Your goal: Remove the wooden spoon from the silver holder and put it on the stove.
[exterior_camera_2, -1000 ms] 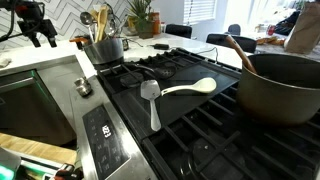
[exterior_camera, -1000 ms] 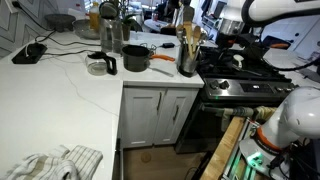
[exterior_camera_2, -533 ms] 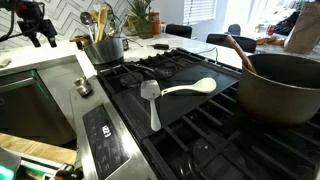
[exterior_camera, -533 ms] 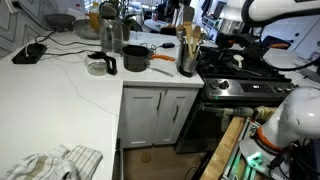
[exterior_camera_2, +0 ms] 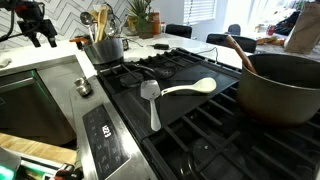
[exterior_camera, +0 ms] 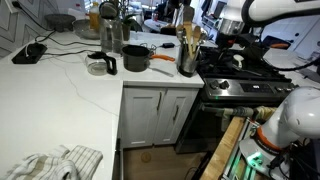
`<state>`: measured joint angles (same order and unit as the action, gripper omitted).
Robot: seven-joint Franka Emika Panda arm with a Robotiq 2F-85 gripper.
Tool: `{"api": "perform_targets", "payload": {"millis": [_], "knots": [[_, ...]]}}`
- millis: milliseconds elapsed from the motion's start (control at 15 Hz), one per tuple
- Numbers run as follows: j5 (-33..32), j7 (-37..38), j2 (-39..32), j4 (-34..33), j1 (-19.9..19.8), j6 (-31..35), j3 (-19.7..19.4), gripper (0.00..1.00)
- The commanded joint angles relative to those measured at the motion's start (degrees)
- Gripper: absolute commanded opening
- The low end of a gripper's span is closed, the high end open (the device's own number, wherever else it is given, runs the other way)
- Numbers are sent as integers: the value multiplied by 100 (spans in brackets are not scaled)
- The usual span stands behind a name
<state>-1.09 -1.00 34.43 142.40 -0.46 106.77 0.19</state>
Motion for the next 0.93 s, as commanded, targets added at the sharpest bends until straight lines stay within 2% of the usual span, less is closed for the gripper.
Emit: {"api": "perform_targets", "payload": {"millis": [0,333,667,800,867], "knots": [[-203,155,10,-26,-138,90,-17,100],[-507,257,-60,-213,-512,372,-223,100],[-878,649,-239,-374,-932,1413,-306,100],[-910,745,-409,-449,-1018,1681,-333,100],[-791,558,-186,-351,-899,1446,-342,100]]}}
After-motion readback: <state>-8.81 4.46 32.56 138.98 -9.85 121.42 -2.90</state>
